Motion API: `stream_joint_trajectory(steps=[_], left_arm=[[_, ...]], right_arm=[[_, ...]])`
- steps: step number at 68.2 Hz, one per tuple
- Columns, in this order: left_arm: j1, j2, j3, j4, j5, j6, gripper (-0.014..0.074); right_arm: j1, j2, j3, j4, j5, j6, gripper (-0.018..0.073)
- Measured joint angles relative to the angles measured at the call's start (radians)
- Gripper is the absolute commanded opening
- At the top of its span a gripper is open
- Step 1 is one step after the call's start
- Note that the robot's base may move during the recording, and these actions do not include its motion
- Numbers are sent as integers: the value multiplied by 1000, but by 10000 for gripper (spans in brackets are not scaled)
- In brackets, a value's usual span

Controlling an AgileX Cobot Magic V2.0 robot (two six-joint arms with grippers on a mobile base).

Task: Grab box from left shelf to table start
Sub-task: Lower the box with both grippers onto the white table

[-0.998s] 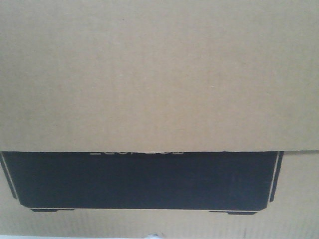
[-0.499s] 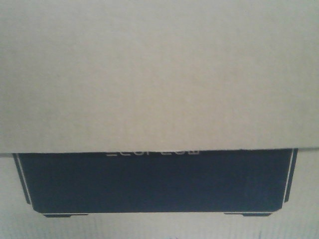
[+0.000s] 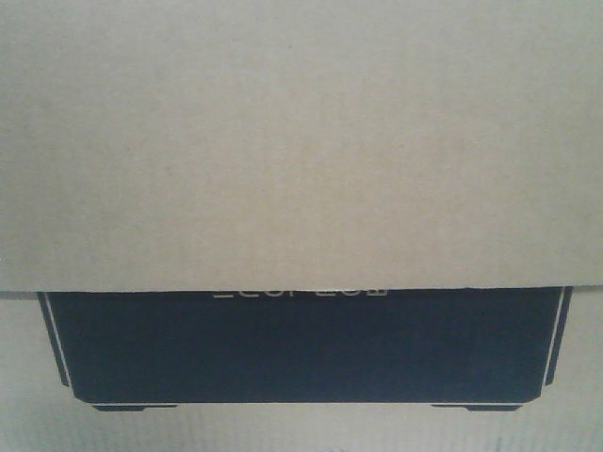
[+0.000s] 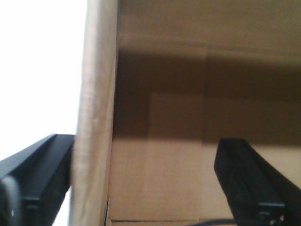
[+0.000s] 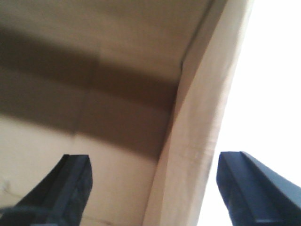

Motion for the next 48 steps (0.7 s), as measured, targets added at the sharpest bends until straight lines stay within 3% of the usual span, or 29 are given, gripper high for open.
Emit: stream_joint_trajectory(steps=[7, 12, 22, 38, 48], left_arm=[[0, -60, -21, 18, -2, 1, 475], [-2, -120, -23, 32, 3, 2, 448], [-2, -264, -18, 93, 30, 5, 290], [-2, -575, 142, 153, 2, 5, -110], [-2, -759, 316, 176, -35, 10, -92]], right_arm=[[0, -61, -16, 0, 11, 0, 483], [0, -115, -16, 0, 23, 0, 347], [0, -246, 8, 0, 40, 0, 50], [0, -523, 225, 0, -23, 0, 58], [0, -703, 423, 0, -136, 0, 58]])
